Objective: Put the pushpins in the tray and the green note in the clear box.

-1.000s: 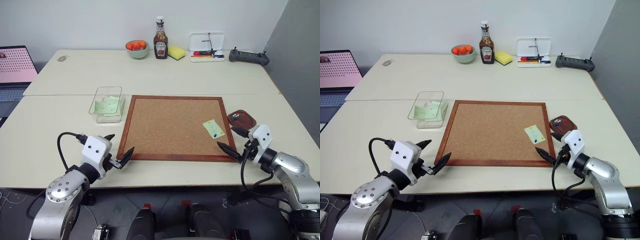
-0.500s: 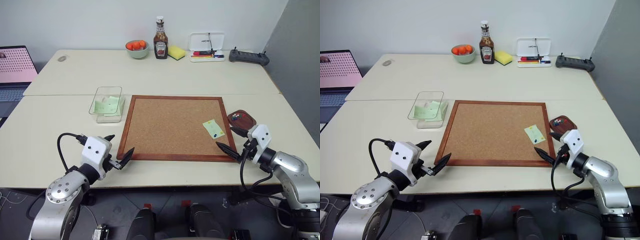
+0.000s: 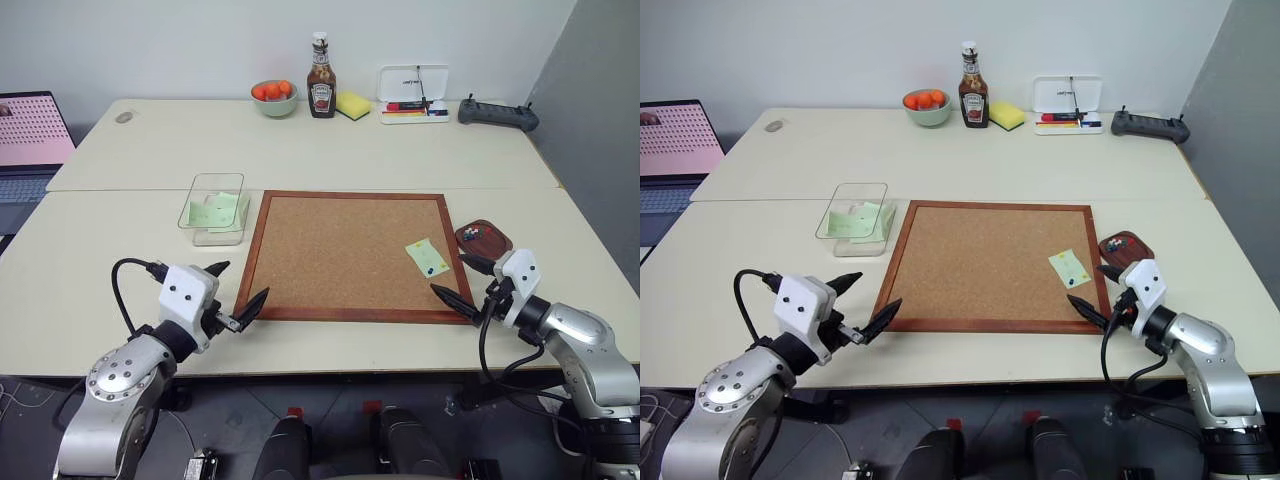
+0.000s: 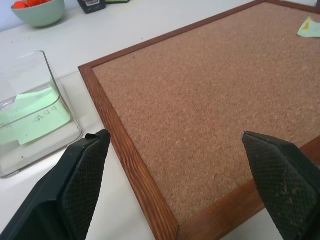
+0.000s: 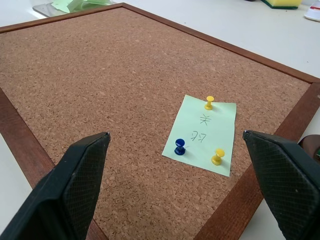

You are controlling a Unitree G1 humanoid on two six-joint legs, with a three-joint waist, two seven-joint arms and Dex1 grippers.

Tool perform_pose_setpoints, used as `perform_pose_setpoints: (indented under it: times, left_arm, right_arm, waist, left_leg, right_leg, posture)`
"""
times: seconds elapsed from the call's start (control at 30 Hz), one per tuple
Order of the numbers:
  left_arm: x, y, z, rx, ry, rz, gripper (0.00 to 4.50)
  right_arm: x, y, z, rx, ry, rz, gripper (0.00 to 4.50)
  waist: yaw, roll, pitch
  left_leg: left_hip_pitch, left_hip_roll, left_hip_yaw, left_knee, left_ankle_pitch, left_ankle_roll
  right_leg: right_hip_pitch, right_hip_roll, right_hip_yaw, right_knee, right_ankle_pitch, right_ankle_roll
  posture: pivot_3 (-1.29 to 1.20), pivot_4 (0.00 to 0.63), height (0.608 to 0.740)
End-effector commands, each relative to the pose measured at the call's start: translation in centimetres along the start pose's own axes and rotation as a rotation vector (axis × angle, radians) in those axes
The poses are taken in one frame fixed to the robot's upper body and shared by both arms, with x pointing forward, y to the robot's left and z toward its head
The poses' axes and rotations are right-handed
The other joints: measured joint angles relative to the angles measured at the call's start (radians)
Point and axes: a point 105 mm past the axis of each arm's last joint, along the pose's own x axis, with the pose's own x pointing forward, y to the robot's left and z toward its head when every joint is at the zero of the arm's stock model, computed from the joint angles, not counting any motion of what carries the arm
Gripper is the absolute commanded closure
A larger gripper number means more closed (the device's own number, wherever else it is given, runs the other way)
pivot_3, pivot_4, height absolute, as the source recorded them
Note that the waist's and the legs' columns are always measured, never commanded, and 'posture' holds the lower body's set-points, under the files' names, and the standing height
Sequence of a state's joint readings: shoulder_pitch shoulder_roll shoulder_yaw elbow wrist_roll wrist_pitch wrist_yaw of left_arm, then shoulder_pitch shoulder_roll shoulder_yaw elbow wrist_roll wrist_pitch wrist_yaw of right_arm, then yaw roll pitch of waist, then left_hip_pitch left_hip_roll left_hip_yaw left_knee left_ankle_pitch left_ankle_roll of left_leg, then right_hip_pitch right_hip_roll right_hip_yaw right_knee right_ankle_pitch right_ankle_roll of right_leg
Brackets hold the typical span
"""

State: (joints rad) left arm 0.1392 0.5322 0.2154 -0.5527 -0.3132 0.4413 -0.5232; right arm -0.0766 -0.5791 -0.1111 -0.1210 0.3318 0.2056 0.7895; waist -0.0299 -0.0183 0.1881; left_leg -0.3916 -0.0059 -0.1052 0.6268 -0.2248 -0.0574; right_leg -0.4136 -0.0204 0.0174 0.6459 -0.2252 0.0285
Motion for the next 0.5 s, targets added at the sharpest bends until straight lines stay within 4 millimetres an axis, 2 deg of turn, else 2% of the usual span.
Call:
perform_pose_setpoints:
  times: [0.03,0.07,0.1,0.17,0.23,0.5]
  left_arm:
    - [0.3,0.2,2.0,0.055,-0.059,-0.046,0.06]
    - [0.6,0.4,2.5,0.064,-0.071,-0.063,0.06]
    - [0.9,0.5,2.9,0.073,-0.079,-0.076,0.41]
    - [1.5,0.8,3.4,0.084,-0.087,-0.106,0.64]
    - [1.9,0.8,3.7,0.092,-0.083,-0.134,1.05]
    - [4.3,-0.9,3.5,0.091,-0.071,-0.274,2.58]
  right_arm:
    - [0.2,0.3,1.6,-0.037,-0.05,0.011,0.0]
    - [0.2,0.4,1.7,-0.038,-0.055,0.012,0.0]
    - [0.3,0.4,1.9,-0.038,-0.059,0.012,0.0]
    - [0.3,0.5,2.1,-0.039,-0.067,0.012,0.0]
    - [0.4,0.6,2.3,-0.04,-0.071,0.011,0.0]
    - [0.5,0.7,2.5,-0.037,-0.079,0.005,0.0]
  waist:
    - [0.0,0.0,0.0]
    - [0.0,0.0,0.0]
    - [0.0,0.0,0.0]
    - [0.0,0.0,0.0]
    - [-0.001,0.0,0.0]
    - [0.0,0.0,0.0]
  left_leg:
    - [0.0,0.0,0.0,0.0,0.0,0.0]
    - [0.0,0.0,0.0,0.0,0.0,0.0]
    - [0.0,0.0,0.0,0.0,0.0,0.0]
    - [0.0,0.0,0.0,0.0,0.0,0.0]
    - [0.0,0.0,0.0,0.0,0.0,0.0]
    - [0.001,0.0,0.0,0.0,0.0,0.0]
  right_leg:
    - [0.0,0.0,0.0,0.0,0.0,0.0]
    - [0.0,0.0,0.0,0.0,0.0,0.0]
    - [0.0,0.0,0.0,0.0,0.0,0.0]
    - [0.0,0.0,0.0,0.0,0.0,0.0]
    - [0.0,0.0,0.0,0.0,0.0,0.0]
    - [0.001,0.0,0.0,0.0,0.0,0.0]
  posture:
    - [0.0,0.15,0.74]
    - [0.0,0.15,0.74]
    - [0.0,0.15,0.74]
    - [0.0,0.15,0.74]
    - [0.0,0.15,0.74]
    - [0.0,0.15,0.74]
